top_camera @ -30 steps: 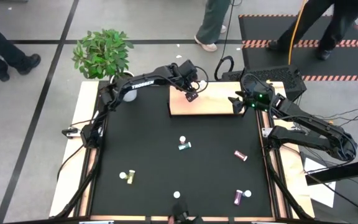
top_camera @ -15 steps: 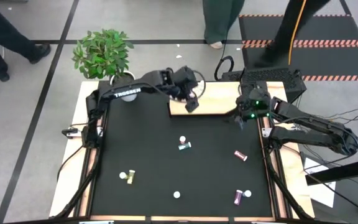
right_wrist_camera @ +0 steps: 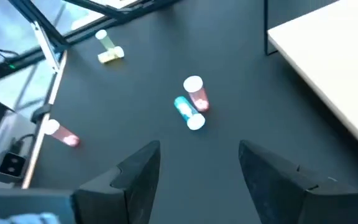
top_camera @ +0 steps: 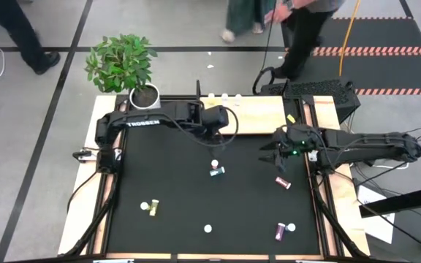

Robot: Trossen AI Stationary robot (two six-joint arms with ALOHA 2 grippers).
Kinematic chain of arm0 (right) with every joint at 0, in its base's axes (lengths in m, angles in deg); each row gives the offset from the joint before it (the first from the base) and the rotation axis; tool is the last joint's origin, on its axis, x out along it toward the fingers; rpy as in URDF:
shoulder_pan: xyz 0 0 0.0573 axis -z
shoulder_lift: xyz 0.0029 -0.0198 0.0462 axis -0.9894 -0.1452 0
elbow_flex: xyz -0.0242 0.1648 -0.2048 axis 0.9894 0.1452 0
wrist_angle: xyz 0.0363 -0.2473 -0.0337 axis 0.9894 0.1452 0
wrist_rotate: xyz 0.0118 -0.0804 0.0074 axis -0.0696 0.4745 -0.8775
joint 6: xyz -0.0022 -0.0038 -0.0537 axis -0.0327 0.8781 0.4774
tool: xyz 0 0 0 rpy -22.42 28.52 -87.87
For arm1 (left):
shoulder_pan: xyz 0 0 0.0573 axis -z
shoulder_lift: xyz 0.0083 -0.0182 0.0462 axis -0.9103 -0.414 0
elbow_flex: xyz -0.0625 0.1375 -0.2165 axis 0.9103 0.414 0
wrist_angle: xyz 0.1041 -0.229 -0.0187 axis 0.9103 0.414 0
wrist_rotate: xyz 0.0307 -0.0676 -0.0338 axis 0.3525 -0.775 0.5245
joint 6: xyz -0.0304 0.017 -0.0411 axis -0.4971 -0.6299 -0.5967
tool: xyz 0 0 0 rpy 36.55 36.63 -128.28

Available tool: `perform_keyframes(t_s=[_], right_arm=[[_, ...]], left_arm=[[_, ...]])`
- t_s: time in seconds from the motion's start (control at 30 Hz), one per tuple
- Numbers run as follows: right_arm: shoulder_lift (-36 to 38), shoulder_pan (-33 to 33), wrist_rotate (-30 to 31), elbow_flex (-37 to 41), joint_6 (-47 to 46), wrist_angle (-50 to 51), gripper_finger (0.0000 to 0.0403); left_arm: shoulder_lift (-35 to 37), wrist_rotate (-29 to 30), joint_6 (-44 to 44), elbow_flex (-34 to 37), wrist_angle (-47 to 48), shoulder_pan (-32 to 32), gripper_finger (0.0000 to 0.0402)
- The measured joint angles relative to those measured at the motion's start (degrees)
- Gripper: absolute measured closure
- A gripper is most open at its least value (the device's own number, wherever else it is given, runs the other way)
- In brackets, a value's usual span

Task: Pick and place medicine bottles onto shelf by color
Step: Put the right yellow pill bottle on the shelf aligned with the other yellow pill bottle

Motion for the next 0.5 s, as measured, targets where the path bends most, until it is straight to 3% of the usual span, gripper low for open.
perform_keyframes(t_s=[0.13,0.23,0.5], right_arm=[[-0.2,-1.3,1.4,3.8,-5.7,-5.9,0.019],[-0.2,-1.8,1.7,6.8,-10.0,-8.8,0.019],[0.1,-4.8,5.5,11.8,-20.2,-15.0,0.0191]], left_arm=[[1.8,0.0,0.4,3.4,-2.2,0.9,0.0183],[4.5,0.1,-1.9,10.3,-3.3,1.2,0.0191],[19.5,1.6,-17.8,30.6,-9.4,3.3,0.0192]])
